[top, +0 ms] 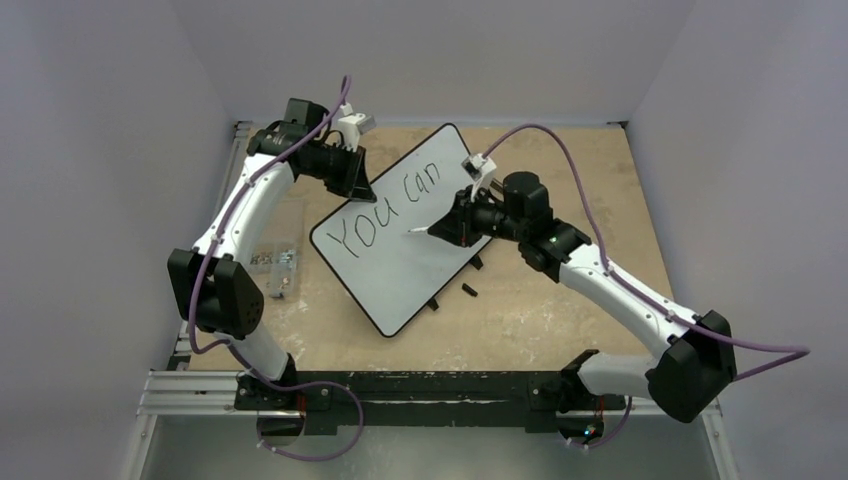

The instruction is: Write a sentence on the whiteboard

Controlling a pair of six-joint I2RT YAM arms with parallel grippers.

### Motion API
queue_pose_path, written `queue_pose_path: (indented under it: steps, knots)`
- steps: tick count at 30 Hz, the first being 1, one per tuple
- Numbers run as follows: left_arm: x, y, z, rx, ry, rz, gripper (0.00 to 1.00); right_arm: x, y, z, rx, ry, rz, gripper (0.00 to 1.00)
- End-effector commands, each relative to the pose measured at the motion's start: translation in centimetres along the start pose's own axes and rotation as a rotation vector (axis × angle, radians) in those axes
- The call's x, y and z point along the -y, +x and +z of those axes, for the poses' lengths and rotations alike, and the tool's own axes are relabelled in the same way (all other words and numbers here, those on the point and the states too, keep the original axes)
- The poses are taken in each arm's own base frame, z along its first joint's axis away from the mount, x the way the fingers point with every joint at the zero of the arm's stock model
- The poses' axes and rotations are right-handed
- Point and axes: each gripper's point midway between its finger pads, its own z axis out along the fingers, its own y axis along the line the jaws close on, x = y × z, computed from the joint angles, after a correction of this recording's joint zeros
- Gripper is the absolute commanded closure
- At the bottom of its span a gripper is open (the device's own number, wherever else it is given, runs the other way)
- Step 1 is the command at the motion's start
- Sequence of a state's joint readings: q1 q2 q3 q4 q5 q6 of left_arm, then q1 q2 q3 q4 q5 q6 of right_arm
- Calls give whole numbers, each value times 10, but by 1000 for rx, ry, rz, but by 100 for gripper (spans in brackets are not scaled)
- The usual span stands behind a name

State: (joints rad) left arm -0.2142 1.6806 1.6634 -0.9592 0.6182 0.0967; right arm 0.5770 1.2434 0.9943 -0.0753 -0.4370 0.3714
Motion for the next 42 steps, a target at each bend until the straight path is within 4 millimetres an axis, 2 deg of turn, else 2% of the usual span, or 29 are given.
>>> queue_pose_path:
  steps: [1, 4, 13, 21, 28, 42]
  knots:
    - [-56, -9, -11, 31, -308, 61, 100, -54, -1, 7, 36, -152, -119, 100]
    - [-59, -8, -13, 33, -331, 48, 100, -68, 5, 10, 53, -201, -132, 100]
    - [-63, -12, -15, 54, -366, 26, 100, -88, 29, 23, 54, -270, -190, 100]
    - [-64, -13, -18, 69, -384, 13, 100, -88, 48, 35, 41, -267, -203, 100]
    - [-66, -14, -19, 73, -393, 13, 100, -72, 66, 43, 5, -220, -201, 100]
    - [-67, -13, -17, 72, -393, 20, 100, -66, 72, 66, -24, -216, -202, 100]
